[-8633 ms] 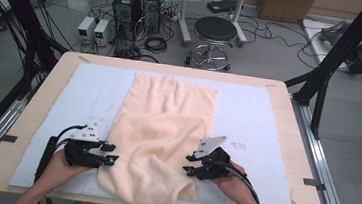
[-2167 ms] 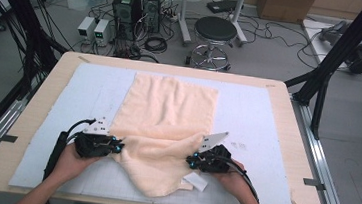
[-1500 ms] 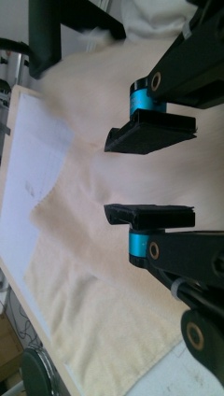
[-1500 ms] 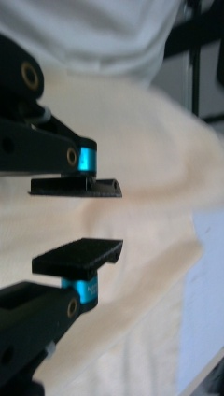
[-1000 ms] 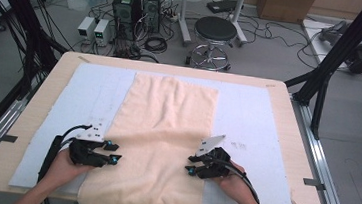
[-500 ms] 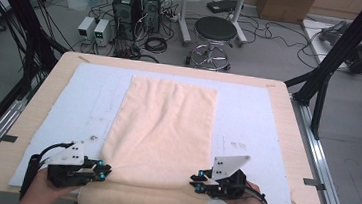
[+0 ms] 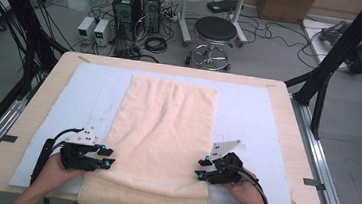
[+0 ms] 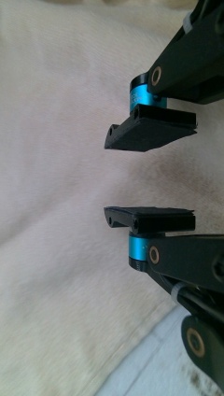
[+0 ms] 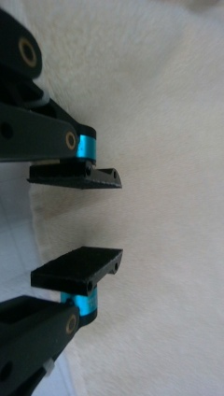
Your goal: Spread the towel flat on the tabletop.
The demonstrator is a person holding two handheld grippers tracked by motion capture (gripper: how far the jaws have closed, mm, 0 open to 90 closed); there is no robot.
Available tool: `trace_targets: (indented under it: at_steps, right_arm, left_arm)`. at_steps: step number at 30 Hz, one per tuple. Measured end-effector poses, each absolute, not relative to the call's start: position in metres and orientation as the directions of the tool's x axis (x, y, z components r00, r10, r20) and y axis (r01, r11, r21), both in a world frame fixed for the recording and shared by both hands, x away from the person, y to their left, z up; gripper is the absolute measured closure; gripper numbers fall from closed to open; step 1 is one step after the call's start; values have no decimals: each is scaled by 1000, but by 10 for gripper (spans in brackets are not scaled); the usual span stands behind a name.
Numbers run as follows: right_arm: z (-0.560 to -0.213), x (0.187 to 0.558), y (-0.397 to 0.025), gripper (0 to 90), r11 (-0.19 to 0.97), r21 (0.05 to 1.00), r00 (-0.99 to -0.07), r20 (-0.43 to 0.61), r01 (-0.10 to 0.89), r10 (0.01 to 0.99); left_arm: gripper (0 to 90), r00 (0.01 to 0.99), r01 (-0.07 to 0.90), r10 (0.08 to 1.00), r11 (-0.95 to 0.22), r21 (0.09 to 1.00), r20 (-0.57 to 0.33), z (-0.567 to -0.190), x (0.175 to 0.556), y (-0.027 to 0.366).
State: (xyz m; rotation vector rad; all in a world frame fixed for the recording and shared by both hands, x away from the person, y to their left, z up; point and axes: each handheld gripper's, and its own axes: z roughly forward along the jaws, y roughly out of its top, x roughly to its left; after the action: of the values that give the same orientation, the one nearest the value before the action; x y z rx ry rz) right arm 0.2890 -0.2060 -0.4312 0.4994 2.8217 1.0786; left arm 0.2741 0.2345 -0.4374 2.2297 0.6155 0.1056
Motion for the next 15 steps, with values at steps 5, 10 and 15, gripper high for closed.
trace_targets:
  at_steps: [5,10,15]
  right_arm:
    - [-430,290,-212,554,679,678,-928,11,281,373]
    - [-433,303,-213,584,672,667,-903,1,320,429]
    - [-434,314,-209,821,657,670,-902,45,346,428]
  left_arm:
    - [557,864,398,489,-522,755,-118,-433,270,243]
    - [560,878,347,471,-504,791,-86,-420,260,247]
    - [620,838,428,534,-511,745,-115,-431,285,242]
